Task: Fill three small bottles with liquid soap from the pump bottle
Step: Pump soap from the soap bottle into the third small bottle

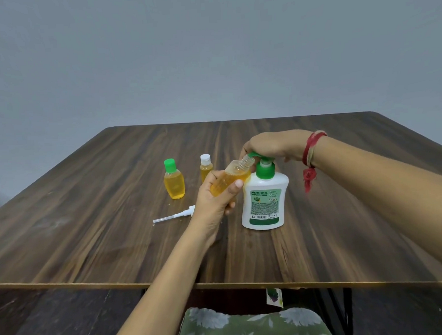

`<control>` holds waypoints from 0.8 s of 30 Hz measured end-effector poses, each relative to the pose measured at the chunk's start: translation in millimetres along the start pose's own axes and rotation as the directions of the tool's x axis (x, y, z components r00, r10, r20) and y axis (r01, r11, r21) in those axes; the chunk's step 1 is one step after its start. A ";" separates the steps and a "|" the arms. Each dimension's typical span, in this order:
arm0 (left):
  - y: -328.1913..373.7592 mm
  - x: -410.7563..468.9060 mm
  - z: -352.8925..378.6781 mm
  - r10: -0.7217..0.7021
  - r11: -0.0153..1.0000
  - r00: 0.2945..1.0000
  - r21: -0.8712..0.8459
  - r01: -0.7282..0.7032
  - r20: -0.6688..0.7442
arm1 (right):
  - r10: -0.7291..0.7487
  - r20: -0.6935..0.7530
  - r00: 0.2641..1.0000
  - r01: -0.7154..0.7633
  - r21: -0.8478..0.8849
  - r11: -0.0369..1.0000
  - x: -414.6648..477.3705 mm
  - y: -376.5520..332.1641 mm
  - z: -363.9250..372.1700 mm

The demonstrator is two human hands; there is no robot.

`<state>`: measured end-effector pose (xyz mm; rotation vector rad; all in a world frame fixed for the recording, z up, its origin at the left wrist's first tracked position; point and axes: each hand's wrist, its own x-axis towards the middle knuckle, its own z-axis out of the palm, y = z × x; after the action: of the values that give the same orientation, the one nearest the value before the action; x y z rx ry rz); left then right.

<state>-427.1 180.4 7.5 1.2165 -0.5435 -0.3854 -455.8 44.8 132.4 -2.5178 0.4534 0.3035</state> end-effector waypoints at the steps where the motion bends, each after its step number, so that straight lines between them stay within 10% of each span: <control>1: 0.1 0.3 0.1 0.001 1.000 1.000 -0.001 -0.001 -0.002 | 0.002 -0.002 1.000 -0.002 0.004 1.000 -0.2 -1.3 -0.8; 24: 0.4 1.2 4.7 0.016 1.000 1.000 0.006 -0.016 0.009 | -0.017 -0.042 0.999 0.016 -0.012 1.000 -3.8 -2.2 -1.1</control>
<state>-428.9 176.2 9.2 1.2163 -0.5625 -0.3759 -458.3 46.8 135.5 -2.5424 0.4478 0.2484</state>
